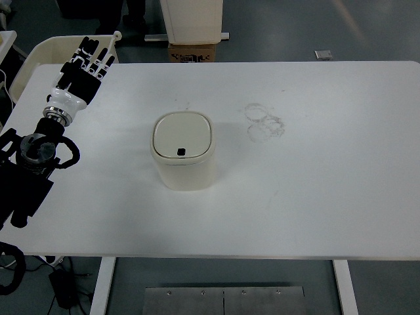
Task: Open trash can
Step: 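Raise the left hand and swing it up away from the table edge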
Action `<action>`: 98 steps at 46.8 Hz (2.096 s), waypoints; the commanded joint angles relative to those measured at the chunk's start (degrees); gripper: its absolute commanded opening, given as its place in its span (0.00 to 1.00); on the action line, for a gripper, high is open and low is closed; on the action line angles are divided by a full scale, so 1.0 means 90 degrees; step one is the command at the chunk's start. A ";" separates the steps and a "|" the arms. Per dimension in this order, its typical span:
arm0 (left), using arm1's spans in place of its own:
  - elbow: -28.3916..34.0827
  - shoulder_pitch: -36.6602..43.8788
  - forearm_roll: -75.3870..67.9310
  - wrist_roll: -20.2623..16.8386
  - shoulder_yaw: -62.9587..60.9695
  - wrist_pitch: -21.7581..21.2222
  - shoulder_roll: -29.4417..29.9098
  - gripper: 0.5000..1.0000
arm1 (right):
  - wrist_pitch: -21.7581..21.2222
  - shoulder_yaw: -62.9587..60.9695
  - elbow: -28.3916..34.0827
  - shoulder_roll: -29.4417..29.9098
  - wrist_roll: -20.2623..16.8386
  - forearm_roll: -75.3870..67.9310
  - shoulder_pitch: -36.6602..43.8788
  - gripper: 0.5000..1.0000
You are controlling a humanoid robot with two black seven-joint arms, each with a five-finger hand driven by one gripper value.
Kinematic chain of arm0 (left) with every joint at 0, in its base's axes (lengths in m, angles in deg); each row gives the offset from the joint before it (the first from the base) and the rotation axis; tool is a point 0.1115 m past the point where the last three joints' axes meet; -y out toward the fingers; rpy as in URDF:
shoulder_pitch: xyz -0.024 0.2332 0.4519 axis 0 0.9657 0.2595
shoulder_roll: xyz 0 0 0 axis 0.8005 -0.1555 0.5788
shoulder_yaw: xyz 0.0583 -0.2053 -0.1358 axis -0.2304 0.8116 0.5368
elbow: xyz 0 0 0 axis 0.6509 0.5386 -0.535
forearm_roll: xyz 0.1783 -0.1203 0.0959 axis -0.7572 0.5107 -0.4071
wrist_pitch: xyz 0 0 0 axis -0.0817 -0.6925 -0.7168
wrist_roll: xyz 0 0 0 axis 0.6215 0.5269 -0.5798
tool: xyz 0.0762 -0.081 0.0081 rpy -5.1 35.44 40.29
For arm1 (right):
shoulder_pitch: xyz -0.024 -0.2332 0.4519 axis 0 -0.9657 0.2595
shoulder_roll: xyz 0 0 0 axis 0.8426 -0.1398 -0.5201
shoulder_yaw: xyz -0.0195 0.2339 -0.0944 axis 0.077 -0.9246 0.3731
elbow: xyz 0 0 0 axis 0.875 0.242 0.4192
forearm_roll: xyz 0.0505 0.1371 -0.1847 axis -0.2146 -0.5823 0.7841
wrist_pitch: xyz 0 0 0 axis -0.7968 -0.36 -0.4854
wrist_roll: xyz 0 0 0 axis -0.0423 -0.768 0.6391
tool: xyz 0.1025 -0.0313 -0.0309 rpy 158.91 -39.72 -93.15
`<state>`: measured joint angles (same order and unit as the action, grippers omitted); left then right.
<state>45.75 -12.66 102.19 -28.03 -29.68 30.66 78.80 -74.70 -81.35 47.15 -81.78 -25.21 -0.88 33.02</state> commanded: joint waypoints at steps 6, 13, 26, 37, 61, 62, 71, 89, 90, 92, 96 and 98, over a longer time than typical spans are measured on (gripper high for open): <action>0.0001 0.0000 -0.0025 -0.0010 0.0002 -0.0072 -0.0155 1.00 | -0.0001 0.0000 0.0001 0.0000 -0.0001 0.0000 0.0000 0.99; -0.0009 0.0029 -0.0034 -0.0010 -0.0008 -0.0160 -0.0155 1.00 | -0.0001 0.0000 0.0001 0.0000 -0.0001 0.0000 0.0000 0.99; -0.0175 0.0087 -0.0044 0.0000 -0.0037 -0.0218 -0.0068 1.00 | -0.0001 -0.0010 0.0001 0.0000 0.0009 0.0000 0.0000 0.99; -0.0409 0.0078 -0.0064 0.0010 -0.0037 -0.0345 0.0040 1.00 | -0.0001 0.0000 0.0001 0.0000 0.0009 0.0000 0.0000 0.99; -0.2430 0.0468 -0.0064 0.0010 -0.0300 -0.0804 0.1348 1.00 | -0.0001 -0.0010 0.0001 0.0000 -0.0001 0.0000 0.0000 0.99; -0.2528 0.0468 -0.0064 0.0010 -0.0378 -0.0804 0.1436 1.00 | -0.0001 0.0000 0.0001 0.0000 -0.0001 0.0000 0.0000 0.99; -0.3192 0.0361 -0.0064 0.0010 -0.0877 -0.0824 0.2041 1.00 | -0.0001 0.0000 0.0001 0.0000 -0.0001 0.0000 0.0000 0.99; -0.4286 -0.0937 -0.0093 0.0078 -0.2742 -0.0883 0.3184 1.00 | -0.0001 0.0000 0.0001 0.0000 -0.0001 0.0000 0.0000 0.99; -0.4335 -0.1015 -0.0093 0.0078 -0.2820 -0.0883 0.3233 1.00 | -0.0001 0.0000 0.0001 0.0000 -0.0001 0.0000 0.0000 0.99; -0.4432 -0.1142 -0.0112 0.0088 -0.2966 -0.0883 0.3340 1.00 | -0.0001 0.0000 0.0001 0.0000 -0.0001 0.0000 0.0000 0.99; -0.4628 -0.1435 -0.0288 0.0088 -0.3279 -0.0853 0.3536 1.00 | -0.0001 0.0000 0.0001 0.0000 0.0009 0.0000 0.0000 0.99; -0.4687 -0.1572 -0.0483 0.0088 -0.3425 -0.0844 0.3594 1.00 | -0.0001 0.0000 0.0001 0.0000 -0.0001 0.0000 0.0000 0.99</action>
<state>4.41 -25.07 100.03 -27.21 -58.57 22.89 110.26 -74.70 -81.37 47.16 -81.78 -25.18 -0.88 33.03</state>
